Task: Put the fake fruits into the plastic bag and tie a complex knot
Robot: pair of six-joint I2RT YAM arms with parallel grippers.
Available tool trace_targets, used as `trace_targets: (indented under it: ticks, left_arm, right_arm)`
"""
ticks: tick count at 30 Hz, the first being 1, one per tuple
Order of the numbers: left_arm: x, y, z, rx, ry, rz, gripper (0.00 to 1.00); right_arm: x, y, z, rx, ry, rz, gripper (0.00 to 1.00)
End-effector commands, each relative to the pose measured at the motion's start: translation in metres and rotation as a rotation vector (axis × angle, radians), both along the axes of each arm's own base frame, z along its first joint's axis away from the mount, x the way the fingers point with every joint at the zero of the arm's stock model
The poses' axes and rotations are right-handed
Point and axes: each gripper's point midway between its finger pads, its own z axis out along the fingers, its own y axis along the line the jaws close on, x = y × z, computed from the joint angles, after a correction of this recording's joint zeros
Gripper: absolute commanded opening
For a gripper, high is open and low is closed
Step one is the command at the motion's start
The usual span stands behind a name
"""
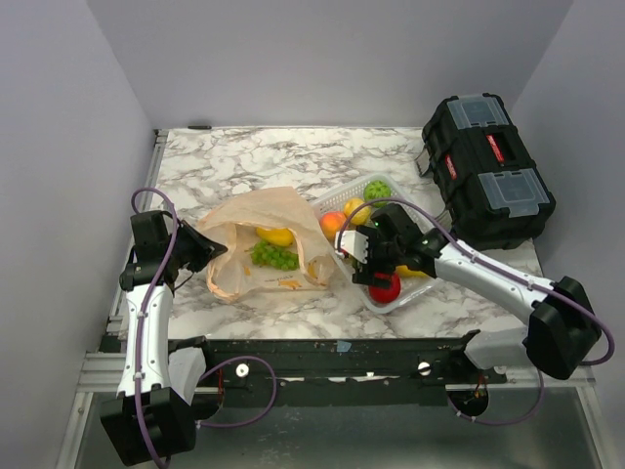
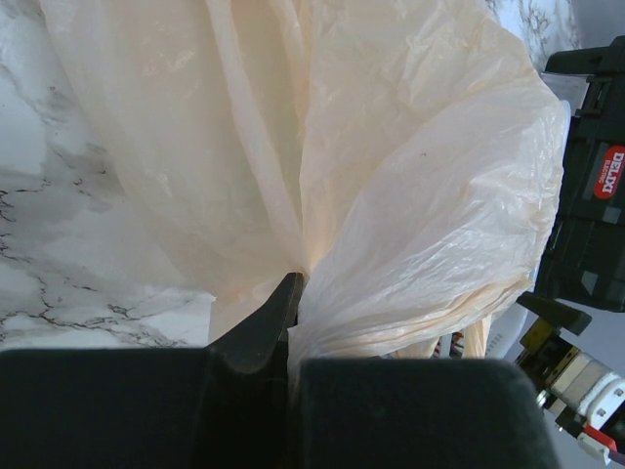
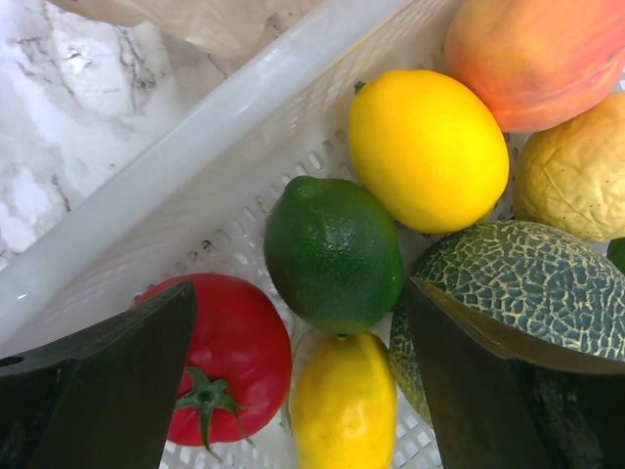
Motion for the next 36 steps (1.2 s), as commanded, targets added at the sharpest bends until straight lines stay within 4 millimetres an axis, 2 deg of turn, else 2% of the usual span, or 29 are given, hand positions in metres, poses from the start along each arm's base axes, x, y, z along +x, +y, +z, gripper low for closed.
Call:
trace_targets:
  ticks: [1,7,9,12,14,17,21,24,28,30,33,36]
  left_arm:
    - [0.000,0.000,0.002,0.001,-0.009,-0.001,0.00]
    - [0.001,-0.001,0.003,-0.008,-0.005,-0.005,0.00]
    - [0.001,0.000,0.003,-0.006,-0.003,-0.004,0.00]
    - [0.000,0.000,0.002,-0.004,-0.002,-0.004,0.00]
    - [0.000,-0.001,0.001,-0.005,0.000,-0.006,0.00]
    - [0.000,-0.001,0.001,-0.005,0.002,-0.005,0.00]
    - [0.000,-0.001,0.002,-0.007,-0.002,-0.005,0.00]
    - [-0.001,-0.001,0.002,-0.007,-0.003,-0.006,0.00]
    - [-0.001,-0.002,0.000,-0.015,-0.008,-0.005,0.00]
    - [-0.001,-0.002,0.001,-0.013,-0.015,-0.004,0.00]
    - [-0.002,-0.004,0.002,-0.017,-0.016,-0.013,0.00]
    - [-0.002,-0.005,0.005,-0.028,-0.015,-0.023,0.00]
  right_arm:
    - [0.015,0.004,-0.010,0.008,-0.031,0.011,0.91]
    - [0.023,-0.001,-0.043,-0.038,0.008,-0.004,0.89]
    - [0.025,-0.002,-0.052,-0.050,0.019,-0.007,0.85]
    - [0.028,0.001,-0.050,-0.036,0.023,-0.013,0.74]
    - [0.028,0.006,-0.038,-0.004,0.021,-0.016,0.62]
    - [0.024,0.015,-0.002,0.071,0.016,-0.011,0.48]
    - [0.016,0.024,0.062,0.189,0.011,-0.023,0.41]
    - [-0.002,0.033,0.116,0.273,0.059,0.013,0.36]
    - [-0.023,0.063,0.168,0.414,0.181,0.037,0.33]
    - [-0.034,0.088,0.184,0.446,0.214,0.065,0.27]
    - [-0.054,0.134,0.196,0.475,0.177,0.144,0.24]
    - [-0.070,0.174,0.180,0.439,0.079,0.224,0.19]
